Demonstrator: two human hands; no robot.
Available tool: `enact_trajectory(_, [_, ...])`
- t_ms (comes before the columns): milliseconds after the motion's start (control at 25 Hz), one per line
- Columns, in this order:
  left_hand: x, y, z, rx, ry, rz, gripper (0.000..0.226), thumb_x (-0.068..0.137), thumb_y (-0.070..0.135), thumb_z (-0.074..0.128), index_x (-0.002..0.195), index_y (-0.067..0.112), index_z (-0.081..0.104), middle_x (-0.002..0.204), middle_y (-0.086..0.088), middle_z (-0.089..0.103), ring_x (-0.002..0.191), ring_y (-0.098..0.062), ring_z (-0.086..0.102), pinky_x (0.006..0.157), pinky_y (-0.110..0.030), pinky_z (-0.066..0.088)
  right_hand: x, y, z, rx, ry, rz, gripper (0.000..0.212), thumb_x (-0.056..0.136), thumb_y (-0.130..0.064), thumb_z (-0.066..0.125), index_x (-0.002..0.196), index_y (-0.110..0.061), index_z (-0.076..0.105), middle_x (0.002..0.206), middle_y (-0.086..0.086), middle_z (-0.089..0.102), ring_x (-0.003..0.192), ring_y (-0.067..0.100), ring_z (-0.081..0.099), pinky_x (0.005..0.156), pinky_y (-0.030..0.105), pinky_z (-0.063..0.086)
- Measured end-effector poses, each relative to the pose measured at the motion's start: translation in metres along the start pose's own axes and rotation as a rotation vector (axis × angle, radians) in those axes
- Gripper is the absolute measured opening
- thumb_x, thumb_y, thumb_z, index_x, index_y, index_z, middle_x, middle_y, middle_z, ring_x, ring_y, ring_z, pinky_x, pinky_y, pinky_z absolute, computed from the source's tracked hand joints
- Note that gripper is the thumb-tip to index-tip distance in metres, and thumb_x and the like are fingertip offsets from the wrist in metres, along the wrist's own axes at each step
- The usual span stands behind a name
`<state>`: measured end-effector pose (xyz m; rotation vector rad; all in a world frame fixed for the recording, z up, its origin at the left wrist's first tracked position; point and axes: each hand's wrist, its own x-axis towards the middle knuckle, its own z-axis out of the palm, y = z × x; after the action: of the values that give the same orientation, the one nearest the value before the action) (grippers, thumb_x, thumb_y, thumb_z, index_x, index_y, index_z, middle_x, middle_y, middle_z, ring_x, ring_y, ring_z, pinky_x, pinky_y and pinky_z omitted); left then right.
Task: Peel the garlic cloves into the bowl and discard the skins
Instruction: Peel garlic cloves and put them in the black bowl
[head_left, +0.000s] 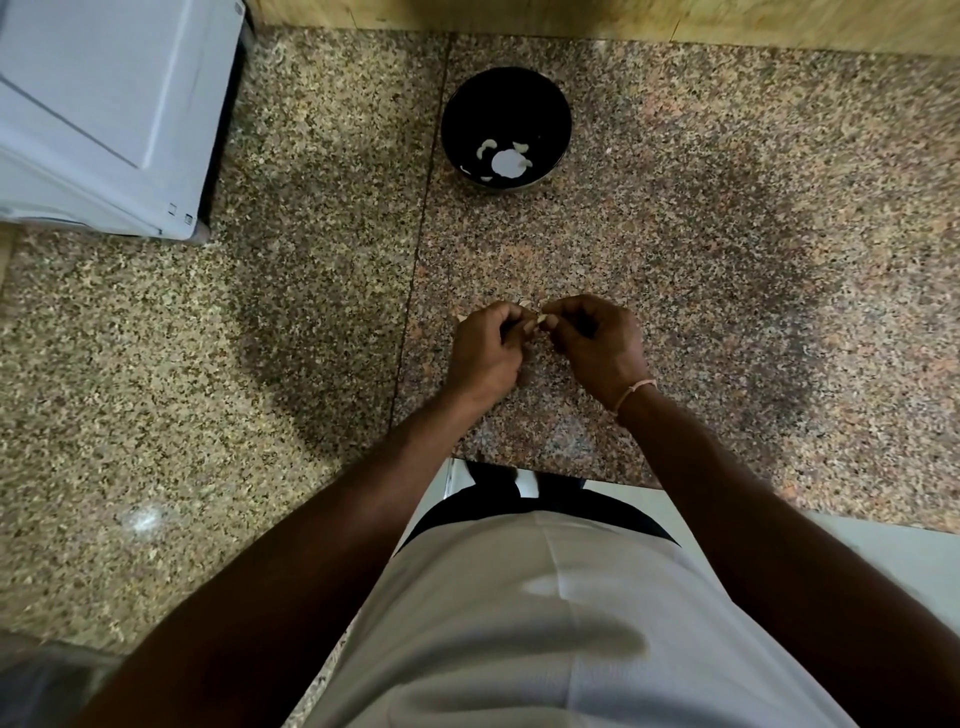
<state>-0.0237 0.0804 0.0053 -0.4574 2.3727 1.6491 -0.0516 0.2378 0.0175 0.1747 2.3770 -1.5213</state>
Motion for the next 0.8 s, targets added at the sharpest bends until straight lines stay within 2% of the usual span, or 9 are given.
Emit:
enact_trajectory(120, [0.0009, 0.0009, -0.0007, 0.053, 0.014, 0.030, 0.010, 0.104, 0.013, 0.064, 0.101, 0.007, 0.072, 0.084, -0.004, 0.071, 0.065, -0.015, 0.069, 0.055, -0.040, 0.062, 0.0012, -0.0011, 0.0005, 0.033, -0.008, 0.024, 0.015, 0.096, -0.012, 0.070, 0.110, -0.012, 0.077, 0.092, 0.005, 0.078, 0.082, 0.030, 0.074, 0.077, 0.053, 0.062])
enact_trajectory(200, [0.0012, 0.0012, -0.0004, 0.089, 0.021, 0.039, 0.010, 0.103, 0.016, 0.066, 0.102, 0.008, 0.073, 0.086, 0.000, 0.072, 0.072, -0.018, 0.071, 0.061, -0.038, 0.062, 0.0009, -0.0016, 0.0006, 0.024, -0.008, 0.021, 0.017, 0.097, -0.013, 0.070, 0.112, -0.013, 0.077, 0.093, 0.003, 0.078, 0.082, 0.026, 0.075, 0.077, 0.049, 0.063])
enact_trajectory(360, [-0.0016, 0.0014, -0.0018, 0.134, 0.043, 0.078, 0.010, 0.100, 0.019, 0.069, 0.102, 0.010, 0.074, 0.088, 0.004, 0.073, 0.074, -0.011, 0.069, 0.063, -0.029, 0.057, -0.0016, -0.0005, 0.0006, 0.018, -0.036, 0.005, 0.024, 0.093, -0.017, 0.076, 0.117, -0.015, 0.077, 0.100, 0.001, 0.079, 0.085, 0.010, 0.075, 0.078, 0.032, 0.063])
enact_trajectory(520, [-0.0036, 0.0005, -0.0034, 0.147, 0.018, 0.103, 0.010, 0.099, 0.020, 0.070, 0.101, 0.010, 0.074, 0.088, 0.006, 0.072, 0.073, -0.004, 0.066, 0.062, -0.016, 0.050, -0.0041, 0.0007, 0.0032, 0.056, -0.047, 0.002, 0.028, 0.091, -0.014, 0.079, 0.118, -0.011, 0.076, 0.105, 0.005, 0.078, 0.095, 0.014, 0.076, 0.087, 0.035, 0.063])
enact_trajectory(640, [-0.0056, 0.0008, -0.0042, 0.165, 0.015, 0.113, 0.007, 0.099, 0.017, 0.070, 0.101, 0.011, 0.074, 0.088, 0.006, 0.071, 0.074, -0.003, 0.065, 0.064, -0.015, 0.049, -0.0058, 0.0010, 0.0045, -0.007, -0.036, -0.017, 0.026, 0.093, -0.014, 0.076, 0.119, -0.015, 0.076, 0.106, 0.003, 0.079, 0.091, 0.009, 0.075, 0.083, 0.030, 0.063])
enact_trajectory(800, [-0.0075, 0.0023, -0.0063, 0.136, 0.017, 0.098, 0.006, 0.099, 0.013, 0.069, 0.103, 0.012, 0.073, 0.089, 0.009, 0.070, 0.075, -0.001, 0.066, 0.067, -0.016, 0.054, -0.0060, 0.0014, 0.0047, -0.029, -0.029, -0.012, 0.025, 0.097, -0.008, 0.069, 0.120, -0.015, 0.076, 0.105, 0.001, 0.078, 0.082, 0.008, 0.074, 0.070, 0.017, 0.060])
